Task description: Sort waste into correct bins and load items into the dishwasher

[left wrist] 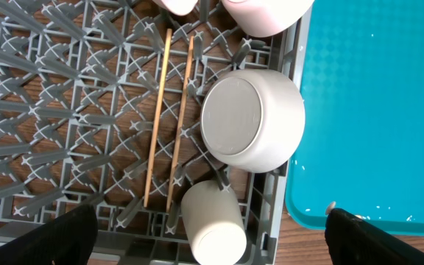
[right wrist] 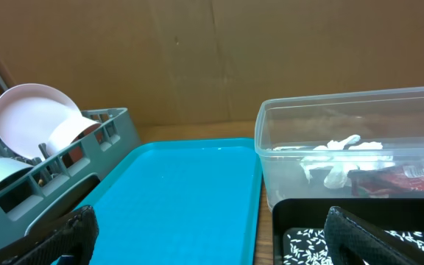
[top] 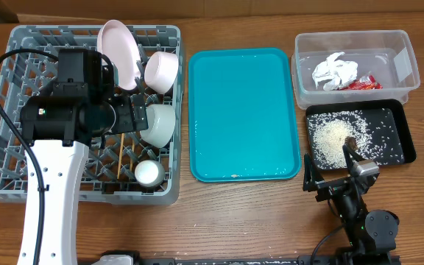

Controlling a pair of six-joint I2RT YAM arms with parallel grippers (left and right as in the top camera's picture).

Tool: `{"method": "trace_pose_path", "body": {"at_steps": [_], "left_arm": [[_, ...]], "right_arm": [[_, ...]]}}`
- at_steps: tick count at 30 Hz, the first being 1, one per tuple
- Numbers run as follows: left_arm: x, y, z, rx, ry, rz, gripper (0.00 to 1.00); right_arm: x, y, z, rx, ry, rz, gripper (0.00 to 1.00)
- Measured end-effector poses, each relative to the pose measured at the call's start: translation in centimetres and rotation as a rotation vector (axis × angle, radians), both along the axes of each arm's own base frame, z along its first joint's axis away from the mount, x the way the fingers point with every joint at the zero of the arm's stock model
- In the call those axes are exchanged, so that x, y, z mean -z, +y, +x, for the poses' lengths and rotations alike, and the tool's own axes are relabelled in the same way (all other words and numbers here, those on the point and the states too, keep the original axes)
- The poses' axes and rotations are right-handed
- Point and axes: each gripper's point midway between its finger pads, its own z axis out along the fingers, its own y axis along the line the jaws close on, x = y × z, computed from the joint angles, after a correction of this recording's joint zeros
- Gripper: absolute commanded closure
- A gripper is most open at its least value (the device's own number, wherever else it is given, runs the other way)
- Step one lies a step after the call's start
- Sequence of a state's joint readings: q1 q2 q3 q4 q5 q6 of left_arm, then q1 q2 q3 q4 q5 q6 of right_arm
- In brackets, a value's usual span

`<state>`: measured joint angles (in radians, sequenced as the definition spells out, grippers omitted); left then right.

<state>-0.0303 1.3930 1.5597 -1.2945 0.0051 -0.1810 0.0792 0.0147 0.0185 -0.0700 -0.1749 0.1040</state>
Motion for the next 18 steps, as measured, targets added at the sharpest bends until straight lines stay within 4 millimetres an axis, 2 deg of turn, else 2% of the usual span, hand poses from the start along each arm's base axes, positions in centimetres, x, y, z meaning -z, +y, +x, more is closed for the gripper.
{"method": "trace_pose_path", "body": {"at_steps": [7, 10, 14, 18], "left_arm": [[0.0, 0.0, -0.1, 0.0, 0.002, 0.001, 0.0], [-0.6, 0.2, 0.2, -0.004, -0.044, 0.008, 0.0], [-3.2, 0.2, 1.4, 0.005, -0.277, 0.014, 0.0], [-5.5, 0.0, 0.5, 0.039, -0.554, 0.018, 0.0]], "right_arm": [[0.0, 0.0, 0.0, 0.0, 0.0, 0.0, 0.0], [0.0, 0.0, 0.0, 0.0, 0.0, 0.0, 0.0], [0.0, 0.0, 0.0, 0.0, 0.0, 0.0, 0.0], [0.0, 0.0, 0.0, 0.0, -0.001, 0.0, 0.0]]}}
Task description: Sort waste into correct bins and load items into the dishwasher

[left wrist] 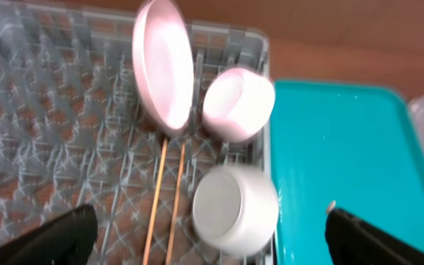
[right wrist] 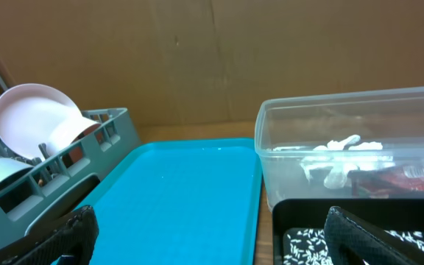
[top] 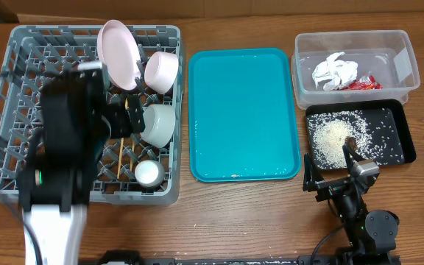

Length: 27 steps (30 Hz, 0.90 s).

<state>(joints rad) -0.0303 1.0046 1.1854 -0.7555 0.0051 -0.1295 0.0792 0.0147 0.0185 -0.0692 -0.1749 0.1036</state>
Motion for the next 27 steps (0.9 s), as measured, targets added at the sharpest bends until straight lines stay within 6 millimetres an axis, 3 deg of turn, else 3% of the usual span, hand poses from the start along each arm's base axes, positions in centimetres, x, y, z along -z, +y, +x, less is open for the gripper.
{"method": "trace_pose_path", "body": {"at_steps": [5, 11, 14, 18, 27], "left_arm": [[0.8, -0.3, -2.8, 0.037, -0.253, 0.018, 0.0], [5.3, -0.3, -5.2, 0.048, -0.429, 0.032, 0.0], [8.9, -0.3, -6.0, 0.048, -0.466, 0.033, 0.0], [12.0, -0.3, -6.4, 0.048, -0.491, 0.035, 0.0], [14.7, -0.3, -6.9, 0.064, -0.502, 0.08, 0.0]], "right_arm": [[0.0, 0.0, 0.0, 0.0, 0.0, 0.0, 0.0], [0.0, 0.0, 0.0, 0.0, 0.001, -0.001, 0.0], [0.0, 0.0, 0.0, 0.0, 0.001, 0.0, 0.0], [0.0, 0.0, 0.0, 0.0, 0.002, 0.0, 0.0], [0.0, 0.0, 0.0, 0.0, 0.001, 0.0, 0.0]]}}
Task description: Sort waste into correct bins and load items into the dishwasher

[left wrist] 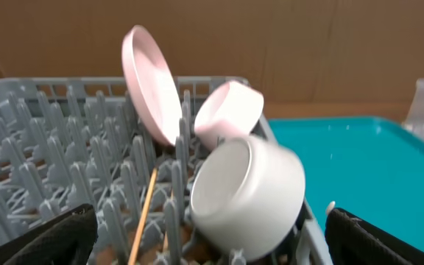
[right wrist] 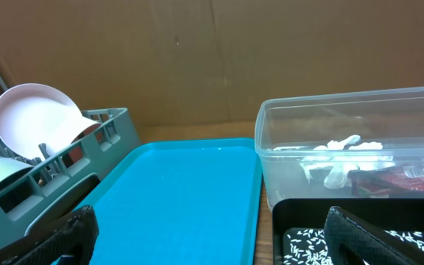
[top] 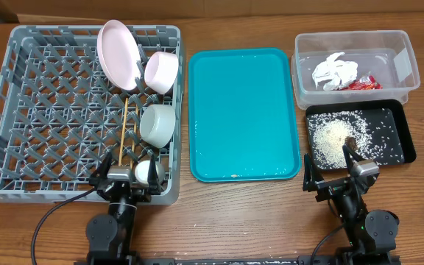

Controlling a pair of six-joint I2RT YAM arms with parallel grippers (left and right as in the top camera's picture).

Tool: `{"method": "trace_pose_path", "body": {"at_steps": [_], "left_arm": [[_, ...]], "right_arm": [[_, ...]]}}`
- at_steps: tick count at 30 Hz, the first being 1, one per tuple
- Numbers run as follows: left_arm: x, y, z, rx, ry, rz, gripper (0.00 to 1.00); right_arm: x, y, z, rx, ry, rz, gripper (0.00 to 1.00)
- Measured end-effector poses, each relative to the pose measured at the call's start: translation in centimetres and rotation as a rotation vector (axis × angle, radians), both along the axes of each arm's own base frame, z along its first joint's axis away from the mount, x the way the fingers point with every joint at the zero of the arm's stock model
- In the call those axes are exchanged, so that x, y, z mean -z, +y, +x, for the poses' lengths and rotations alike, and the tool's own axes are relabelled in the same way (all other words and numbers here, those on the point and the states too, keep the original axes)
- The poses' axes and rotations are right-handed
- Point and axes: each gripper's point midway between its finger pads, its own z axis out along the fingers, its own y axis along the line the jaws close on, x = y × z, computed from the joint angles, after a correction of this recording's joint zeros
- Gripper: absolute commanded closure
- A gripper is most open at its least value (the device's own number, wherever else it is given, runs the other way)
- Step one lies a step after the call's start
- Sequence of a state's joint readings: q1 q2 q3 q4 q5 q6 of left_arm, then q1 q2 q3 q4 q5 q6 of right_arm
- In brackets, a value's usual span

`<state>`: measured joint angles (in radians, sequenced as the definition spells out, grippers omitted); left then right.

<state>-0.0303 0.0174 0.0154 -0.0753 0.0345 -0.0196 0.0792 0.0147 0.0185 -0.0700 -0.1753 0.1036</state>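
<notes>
A grey dish rack [top: 65, 29] at the left holds an upright pink plate [top: 118, 53], a pink bowl [top: 160, 71], a white bowl [top: 157, 123], two chopsticks [top: 126, 136] and a white cup [top: 147, 171]. My left gripper [top: 127, 179] is open and empty at the rack's front edge. Its wrist view looks across the white bowl [left wrist: 245, 195] to the plate [left wrist: 149, 85]. The teal tray [top: 243, 110] is nearly bare. My right gripper [top: 341, 180] is open and empty in front of the black tray [top: 407, 140] of rice [top: 333, 138].
A clear bin [top: 411, 66] at the back right holds a crumpled tissue [top: 335, 71] and a red wrapper [top: 361, 84]. A cardboard wall stands behind the table. Both arm bases sit at the table's front edge.
My left arm has left its place above the rack and now sits low at the table's front edge, still open and empty. The dishes and my right arm have not moved.
My left gripper was open low over the rack, above the chopsticks and the white bowl. Then it was higher, its wrist view taking in the plate and both bowls. Now it rests at the front edge. My right gripper stayed open and still throughout.
</notes>
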Motion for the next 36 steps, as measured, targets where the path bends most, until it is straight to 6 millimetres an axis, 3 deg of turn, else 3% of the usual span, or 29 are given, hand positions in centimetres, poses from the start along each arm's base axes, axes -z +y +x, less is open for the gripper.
{"method": "trace_pose_path", "body": {"at_steps": [36], "left_arm": [[0.22, 0.0, 0.0, 0.002, 0.004, 0.024, 0.0]], "right_arm": [[0.0, -0.02, 0.01, 0.001, 0.0, 0.0, 0.0]]}}
